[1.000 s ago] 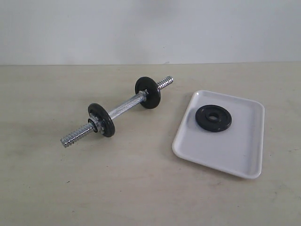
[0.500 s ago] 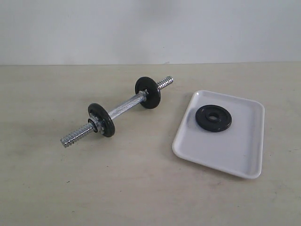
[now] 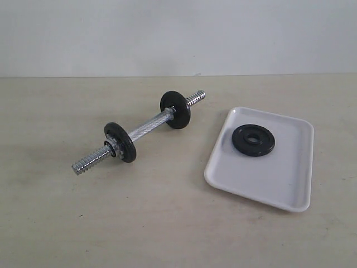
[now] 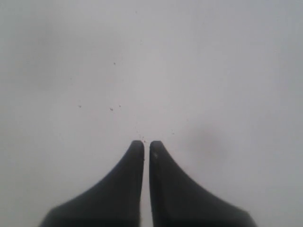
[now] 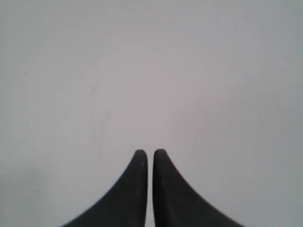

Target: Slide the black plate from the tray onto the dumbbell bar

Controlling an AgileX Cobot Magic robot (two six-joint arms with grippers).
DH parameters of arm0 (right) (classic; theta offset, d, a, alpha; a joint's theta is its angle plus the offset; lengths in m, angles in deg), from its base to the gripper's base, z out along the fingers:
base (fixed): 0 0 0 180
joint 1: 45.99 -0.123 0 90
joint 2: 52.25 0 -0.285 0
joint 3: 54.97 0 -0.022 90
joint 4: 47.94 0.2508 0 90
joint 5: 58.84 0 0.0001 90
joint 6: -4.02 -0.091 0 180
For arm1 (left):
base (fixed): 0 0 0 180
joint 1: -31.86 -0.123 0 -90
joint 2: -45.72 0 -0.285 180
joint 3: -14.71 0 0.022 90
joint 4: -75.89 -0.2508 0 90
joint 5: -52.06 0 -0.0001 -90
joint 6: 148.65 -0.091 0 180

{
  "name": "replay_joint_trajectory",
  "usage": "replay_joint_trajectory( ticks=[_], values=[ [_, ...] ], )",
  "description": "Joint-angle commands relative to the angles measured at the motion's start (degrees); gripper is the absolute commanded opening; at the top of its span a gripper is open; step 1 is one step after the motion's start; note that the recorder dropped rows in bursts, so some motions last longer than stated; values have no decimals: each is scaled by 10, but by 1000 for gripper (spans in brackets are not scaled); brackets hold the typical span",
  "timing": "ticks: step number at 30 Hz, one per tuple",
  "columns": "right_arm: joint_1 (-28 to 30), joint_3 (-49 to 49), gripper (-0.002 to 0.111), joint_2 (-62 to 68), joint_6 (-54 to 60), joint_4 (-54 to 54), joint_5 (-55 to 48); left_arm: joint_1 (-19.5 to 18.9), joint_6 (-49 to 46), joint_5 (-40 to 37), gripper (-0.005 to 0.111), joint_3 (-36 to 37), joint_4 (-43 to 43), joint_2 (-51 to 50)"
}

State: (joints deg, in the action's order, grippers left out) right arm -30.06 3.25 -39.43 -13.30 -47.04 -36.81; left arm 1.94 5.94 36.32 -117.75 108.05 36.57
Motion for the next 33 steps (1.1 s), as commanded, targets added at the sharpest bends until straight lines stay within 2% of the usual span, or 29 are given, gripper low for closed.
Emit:
replay_joint_trajectory(
  ticks=[1,6,9,13,15,17,18,19,20,21,22,23,24,26,29,33],
  values=[
    [1,-150,0,104,188,-18,-54,4,-123,-6,4,-77,3,-74],
    [1,-351,0,241,232,-13,-202,4,-237,-7,4,-204,3,-188],
    [1,-457,0,313,233,-13,-262,4,-261,-25,7,-285,2,-265],
    [1,-574,0,379,281,-15,-321,4,-255,-88,29,-397,18,-371],
    [1,-617,5,407,284,-15,-361,4,-254,-96,48,-441,85,-423],
    [1,-656,19,432,284,-15,-411,4,-254,-96,64,-471,163,-466],
    [1,-680,39,454,284,-13,-447,4,-254,-101,78,-497,219,-506],
    [1,-687,54,463,277,-9,-464,4,-254,-113,82,-507,243,-528],
    [1,-691,84,482,242,-9,-474,4,-254,-150,84,-519,277,-571],
    [1,-691,95,490,230,-9,-477,4,-254,-165,84,-520,288,-591],
    [1,-691,104,509,219,-2,-486,4,-254,-217,84,-520,302,-630],
    [1,-691,104,520,219,16,-489,5,-254,-238,84,-520,306,-646],
    [1,-691,104,544,224,45,-495,18,-254,-277,84,-520,304,-685],
    [1,-691,104,573,225,89,-510,55,-261,-301,84,-520,293,-737],
    [1,-691,104,603,282,202,-537,145,-300,-286,84,-524,238,-819],
    [1,-691,104,621,310,221,-598,255,-271,-212,84,-527,92,-921]
  ],
)
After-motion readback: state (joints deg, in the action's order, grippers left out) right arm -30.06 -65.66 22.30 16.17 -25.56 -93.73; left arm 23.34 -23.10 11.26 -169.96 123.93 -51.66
